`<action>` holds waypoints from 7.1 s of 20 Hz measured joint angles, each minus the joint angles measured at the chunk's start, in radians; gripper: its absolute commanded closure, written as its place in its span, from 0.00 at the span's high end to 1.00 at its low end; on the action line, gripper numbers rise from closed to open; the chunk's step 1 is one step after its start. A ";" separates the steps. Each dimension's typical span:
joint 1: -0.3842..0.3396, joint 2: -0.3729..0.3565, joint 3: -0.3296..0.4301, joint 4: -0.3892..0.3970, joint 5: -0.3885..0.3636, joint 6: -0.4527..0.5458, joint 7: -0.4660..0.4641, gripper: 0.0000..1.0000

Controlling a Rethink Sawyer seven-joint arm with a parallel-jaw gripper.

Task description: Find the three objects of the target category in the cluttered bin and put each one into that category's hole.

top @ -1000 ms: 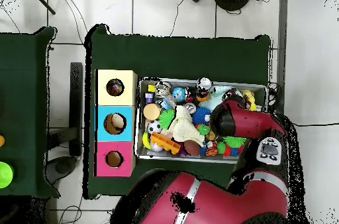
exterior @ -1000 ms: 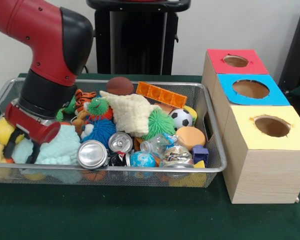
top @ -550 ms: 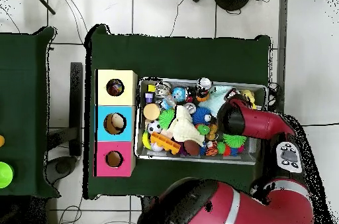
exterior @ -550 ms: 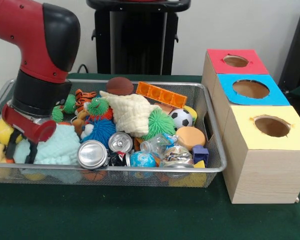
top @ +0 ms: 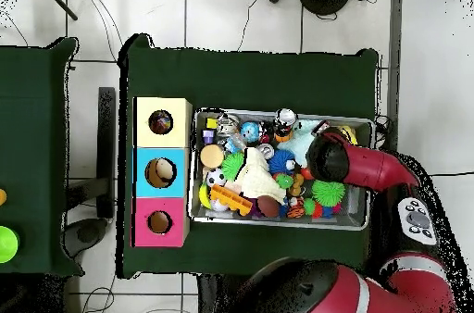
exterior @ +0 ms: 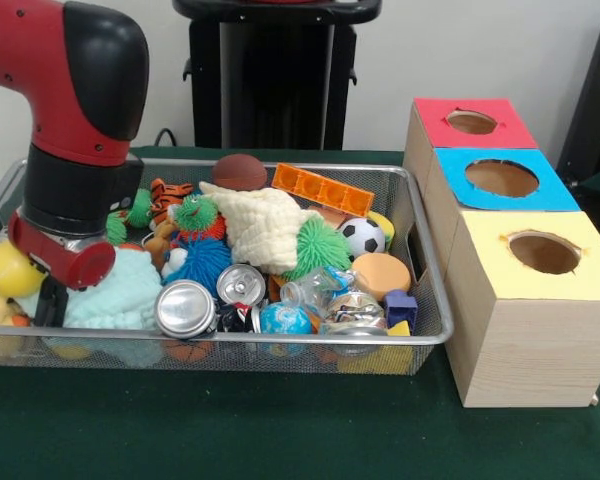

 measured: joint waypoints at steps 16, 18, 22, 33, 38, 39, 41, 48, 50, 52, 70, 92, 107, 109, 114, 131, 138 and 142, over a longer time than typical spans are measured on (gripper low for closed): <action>-0.084 -0.046 0.129 0.012 0.001 0.190 0.000 0.00; -0.092 -0.056 0.150 0.021 0.005 0.221 0.000 0.00; -0.108 -0.069 0.187 0.042 0.016 0.267 0.000 0.00; -0.149 -0.067 0.313 0.137 0.048 0.419 0.000 0.00; -0.157 -0.046 0.358 0.196 0.056 0.459 0.000 0.00; -0.158 -0.044 0.367 0.207 0.059 0.460 0.000 0.00; -0.159 -0.043 0.380 0.224 0.064 0.460 0.000 0.00; -0.166 -0.055 0.406 0.261 0.077 0.459 0.000 0.00; -0.166 -0.061 0.406 0.268 0.081 0.459 0.000 0.00; -0.164 -0.068 0.406 0.273 0.082 0.458 0.000 0.00; 0.154 -0.217 0.152 0.307 0.014 0.321 0.000 1.00; 0.048 -0.163 0.072 0.179 0.014 0.319 0.000 1.00; -0.001 -0.217 0.073 0.119 0.014 0.405 0.000 1.00; -0.004 -0.222 0.073 0.111 0.013 0.417 0.000 1.00; -0.014 -0.225 0.073 0.081 0.013 0.436 0.000 1.00; -0.035 -0.155 0.075 -0.016 0.011 0.436 0.000 1.00; -0.047 -0.076 0.076 -0.039 -0.005 0.434 0.000 1.00; -0.047 -0.031 0.077 -0.052 -0.031 0.432 0.000 1.00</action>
